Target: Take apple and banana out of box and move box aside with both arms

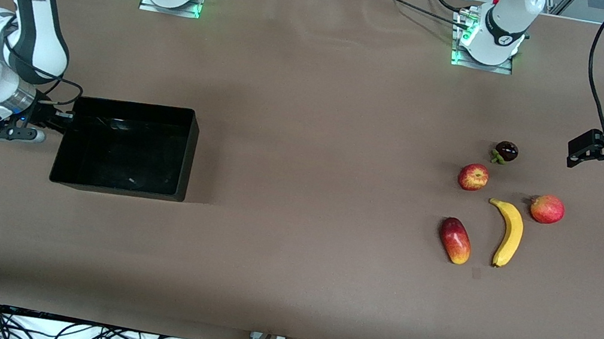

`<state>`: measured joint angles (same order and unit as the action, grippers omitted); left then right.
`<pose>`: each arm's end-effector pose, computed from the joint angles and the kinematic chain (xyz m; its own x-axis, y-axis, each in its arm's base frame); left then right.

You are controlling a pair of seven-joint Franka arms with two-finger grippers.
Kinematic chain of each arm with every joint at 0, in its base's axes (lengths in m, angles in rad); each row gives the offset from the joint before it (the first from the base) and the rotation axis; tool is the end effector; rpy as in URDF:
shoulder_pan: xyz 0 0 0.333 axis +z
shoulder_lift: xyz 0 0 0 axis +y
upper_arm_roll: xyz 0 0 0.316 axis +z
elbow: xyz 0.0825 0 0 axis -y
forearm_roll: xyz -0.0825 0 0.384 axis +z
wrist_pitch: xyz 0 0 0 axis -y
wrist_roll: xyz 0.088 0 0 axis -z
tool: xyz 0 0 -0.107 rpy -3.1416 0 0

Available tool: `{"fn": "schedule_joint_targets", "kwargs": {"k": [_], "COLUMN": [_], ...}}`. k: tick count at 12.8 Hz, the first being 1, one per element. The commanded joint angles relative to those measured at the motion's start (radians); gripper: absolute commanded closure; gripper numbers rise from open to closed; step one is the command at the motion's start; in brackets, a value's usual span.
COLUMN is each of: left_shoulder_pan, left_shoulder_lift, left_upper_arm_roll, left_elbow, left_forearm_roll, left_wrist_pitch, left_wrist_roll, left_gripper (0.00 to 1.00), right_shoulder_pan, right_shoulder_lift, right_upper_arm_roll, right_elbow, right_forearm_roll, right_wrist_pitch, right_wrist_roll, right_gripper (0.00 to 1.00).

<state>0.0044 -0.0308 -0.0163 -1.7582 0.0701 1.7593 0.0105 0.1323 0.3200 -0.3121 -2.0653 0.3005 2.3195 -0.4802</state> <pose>0.5563 -0.0005 0.5691 0.9989 -0.0355 0.0307 -0.0333 -0.9970 -0.0700 0.5756 -0.0954 0.2805 0.9947 0.1024 0.0054 0.1023 -0.9869 -0.1246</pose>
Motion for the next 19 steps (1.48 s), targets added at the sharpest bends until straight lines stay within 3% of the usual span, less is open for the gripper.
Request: {"fn": "schedule_joint_targets", "kwargs": {"k": [1,4,6,10,12,19], "left_shoulder_pan": [-0.008,-0.008,-0.008,-0.008,-0.008,-0.008], "left_shoulder_lift": [-0.003,-0.003,-0.003,-0.003,-0.003,-0.003], "left_upper_arm_roll": [0.006,0.006,0.006,0.006,0.006,0.006], "left_elbow": [0.013,0.013,0.013,0.013,0.013,0.014], "left_forearm_roll": [-0.015,-0.015,-0.015,-0.015,-0.015,-0.015], "left_wrist_pitch": [-0.02,-0.02,-0.02,-0.023,-0.023,-0.023], "left_wrist_roll": [-0.006,-0.006,-0.006,-0.006,-0.006,-0.006], "left_gripper": [0.0,0.0,0.0,0.0,0.0,0.0], "right_shoulder_pan": [0.03,0.073,0.113,0.181,0.181,0.187], "right_shoulder_lift": [-0.039,-0.055,-0.094,-0.273,-0.327,-0.308], "right_upper_arm_roll": [0.001,0.005,0.004,0.022,0.036,0.045], "right_elbow": [0.109,0.29,0.37,0.39,0.396,0.459], "right_forearm_roll": [-0.042,-0.135,-0.147,-0.225,-0.239,-0.277], "right_wrist_pitch": [-0.164,-0.394,-0.535,-0.701,-0.73,-0.73], "right_wrist_roll": [-0.002,0.15,0.218,0.321,0.312,0.321], "right_gripper": [0.0,0.0,0.0,0.0,0.0,0.0]}}
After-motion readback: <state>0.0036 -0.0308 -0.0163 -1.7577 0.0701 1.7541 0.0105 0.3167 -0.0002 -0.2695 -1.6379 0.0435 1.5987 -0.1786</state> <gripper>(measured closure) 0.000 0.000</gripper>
